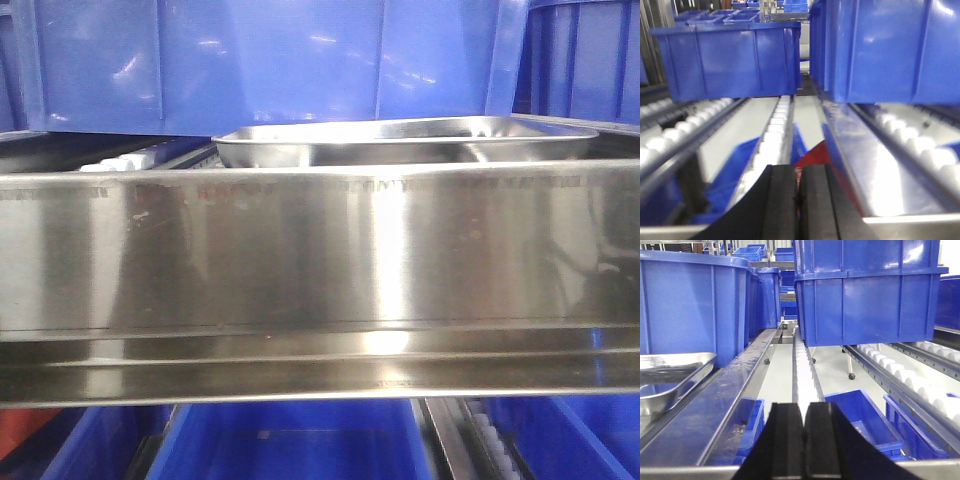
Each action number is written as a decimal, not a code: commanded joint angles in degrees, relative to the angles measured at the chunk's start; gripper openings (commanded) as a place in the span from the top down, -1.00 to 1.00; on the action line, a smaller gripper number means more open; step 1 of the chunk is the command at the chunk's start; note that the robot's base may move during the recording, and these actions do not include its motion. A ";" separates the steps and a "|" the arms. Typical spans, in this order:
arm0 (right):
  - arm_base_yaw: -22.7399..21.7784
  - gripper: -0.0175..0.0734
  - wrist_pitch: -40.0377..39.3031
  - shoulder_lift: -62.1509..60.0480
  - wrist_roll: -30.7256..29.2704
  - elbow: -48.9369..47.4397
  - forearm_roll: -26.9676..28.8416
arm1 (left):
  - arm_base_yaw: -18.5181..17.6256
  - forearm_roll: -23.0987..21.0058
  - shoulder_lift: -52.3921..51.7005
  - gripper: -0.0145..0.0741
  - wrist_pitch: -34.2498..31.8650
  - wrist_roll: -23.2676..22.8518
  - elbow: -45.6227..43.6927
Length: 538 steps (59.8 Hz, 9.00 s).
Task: Stack silver trays without gaps
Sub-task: 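Move both grippers above the shallow silver tray on the shelf, then lower both grippers onto opposite short rims of the silver tray, then close both grippers on the tray rims, then lift the silver tray up off the shelf with both grippers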
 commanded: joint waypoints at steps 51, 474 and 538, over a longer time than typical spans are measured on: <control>0.13 0.79 -11.50 -0.20 -0.06 -7.14 1.21 | 0.09 -17.47 -0.16 0.69 -31.56 -9.25 -7.16; 20.26 0.79 66.31 93.79 9.48 -96.50 -0.49 | -33.21 -7.00 89.57 0.68 46.02 -26.11 -84.43; 20.26 0.79 38.24 84.90 9.48 -96.56 -0.49 | -31.94 9.07 86.65 0.68 31.06 -26.11 -97.33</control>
